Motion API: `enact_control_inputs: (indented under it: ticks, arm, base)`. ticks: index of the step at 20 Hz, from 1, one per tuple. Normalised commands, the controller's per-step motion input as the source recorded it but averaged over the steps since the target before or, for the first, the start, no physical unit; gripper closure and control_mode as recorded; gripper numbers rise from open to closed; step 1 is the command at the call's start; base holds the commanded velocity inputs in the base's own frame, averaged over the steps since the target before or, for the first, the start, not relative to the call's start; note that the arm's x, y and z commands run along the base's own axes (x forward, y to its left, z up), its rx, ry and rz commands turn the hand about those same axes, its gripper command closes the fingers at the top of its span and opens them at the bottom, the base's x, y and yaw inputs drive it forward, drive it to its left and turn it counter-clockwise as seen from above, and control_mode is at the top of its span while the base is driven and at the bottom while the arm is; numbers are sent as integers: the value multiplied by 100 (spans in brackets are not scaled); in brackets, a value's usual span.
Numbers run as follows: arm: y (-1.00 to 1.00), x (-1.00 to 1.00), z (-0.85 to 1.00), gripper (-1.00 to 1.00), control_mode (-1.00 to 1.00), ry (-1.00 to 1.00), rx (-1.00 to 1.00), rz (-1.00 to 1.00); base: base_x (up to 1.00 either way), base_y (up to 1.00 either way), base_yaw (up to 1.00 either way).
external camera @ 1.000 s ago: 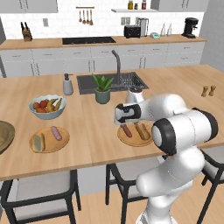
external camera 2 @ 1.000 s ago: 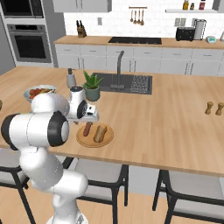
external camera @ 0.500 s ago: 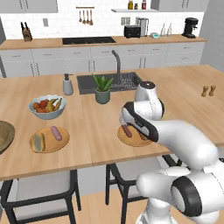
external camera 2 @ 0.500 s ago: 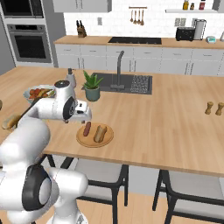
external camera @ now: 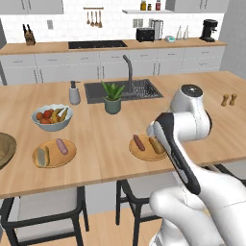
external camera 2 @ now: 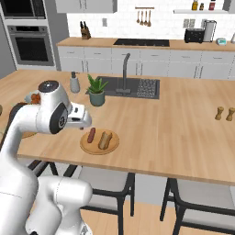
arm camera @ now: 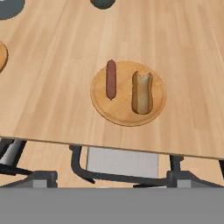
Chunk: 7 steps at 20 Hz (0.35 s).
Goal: Place one bun and one sausage from the bowl on each plate.
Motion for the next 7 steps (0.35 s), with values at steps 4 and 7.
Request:
enact_control_inputs:
  ticks: [4, 7]
  arm:
    - [-2, -75, 57, -100, -100, -1, 0, -1]
    - [-28, -38, 36, -100, -100, 0, 0, -5]
  base:
    - [0, 0, 0]
    - [0, 0, 0]
